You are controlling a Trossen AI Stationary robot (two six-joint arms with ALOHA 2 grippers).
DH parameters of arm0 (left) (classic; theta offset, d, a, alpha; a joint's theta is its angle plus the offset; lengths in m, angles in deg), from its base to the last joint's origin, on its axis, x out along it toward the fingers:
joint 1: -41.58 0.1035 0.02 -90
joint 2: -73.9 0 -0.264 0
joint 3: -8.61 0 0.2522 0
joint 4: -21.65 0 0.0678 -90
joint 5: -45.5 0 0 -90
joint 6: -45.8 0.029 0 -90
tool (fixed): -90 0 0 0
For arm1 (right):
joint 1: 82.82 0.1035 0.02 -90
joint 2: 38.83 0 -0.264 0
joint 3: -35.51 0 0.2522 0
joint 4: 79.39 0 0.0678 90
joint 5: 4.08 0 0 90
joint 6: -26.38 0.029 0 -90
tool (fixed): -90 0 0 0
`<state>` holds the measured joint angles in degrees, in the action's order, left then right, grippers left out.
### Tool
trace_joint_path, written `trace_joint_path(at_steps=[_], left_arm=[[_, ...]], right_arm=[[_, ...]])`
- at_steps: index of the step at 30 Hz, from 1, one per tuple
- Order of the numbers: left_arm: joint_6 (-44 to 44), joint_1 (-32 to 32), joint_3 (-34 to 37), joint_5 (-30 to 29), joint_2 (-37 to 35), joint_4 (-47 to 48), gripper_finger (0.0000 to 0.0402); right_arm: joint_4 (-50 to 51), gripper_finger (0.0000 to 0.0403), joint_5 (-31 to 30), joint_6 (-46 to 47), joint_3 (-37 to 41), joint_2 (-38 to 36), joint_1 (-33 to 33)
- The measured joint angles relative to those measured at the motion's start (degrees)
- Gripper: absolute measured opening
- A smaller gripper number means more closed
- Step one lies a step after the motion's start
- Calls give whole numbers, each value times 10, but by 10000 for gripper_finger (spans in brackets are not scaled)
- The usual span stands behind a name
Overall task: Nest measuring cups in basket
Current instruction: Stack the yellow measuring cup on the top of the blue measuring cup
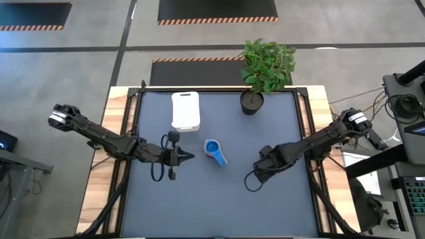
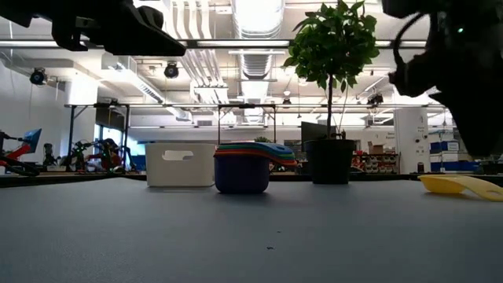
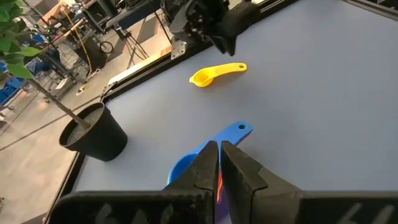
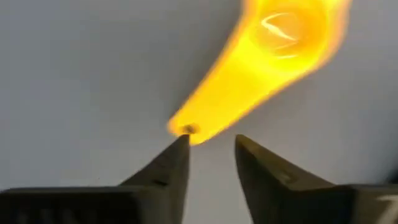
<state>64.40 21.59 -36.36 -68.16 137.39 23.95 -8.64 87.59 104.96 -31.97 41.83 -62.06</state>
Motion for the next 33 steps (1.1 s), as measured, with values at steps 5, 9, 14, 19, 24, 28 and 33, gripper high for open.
trace_joint_path(at_steps=[5,9,14,19,24,28,33], left_arm=[[3,2,0,0,0,0,0],[4,4,0,0,0,0,0],[4,4,0,0,0,-1,0],[4,4,0,0,0,-1,0],[4,5,0,0,0,-1,0],[4,6,0,0,0,-1,0],[4,6,0,0,0,-1,0]], right_arm=[[24,193,-38,61,13,0,0],[-3,239,-47,75,30,2,0],[-31,272,-78,108,59,2,0],[-79,285,-94,118,87,2,-2],[-112,277,-112,118,100,4,-2],[-110,247,-118,114,100,5,-2],[-110,190,-119,104,100,5,-2]])
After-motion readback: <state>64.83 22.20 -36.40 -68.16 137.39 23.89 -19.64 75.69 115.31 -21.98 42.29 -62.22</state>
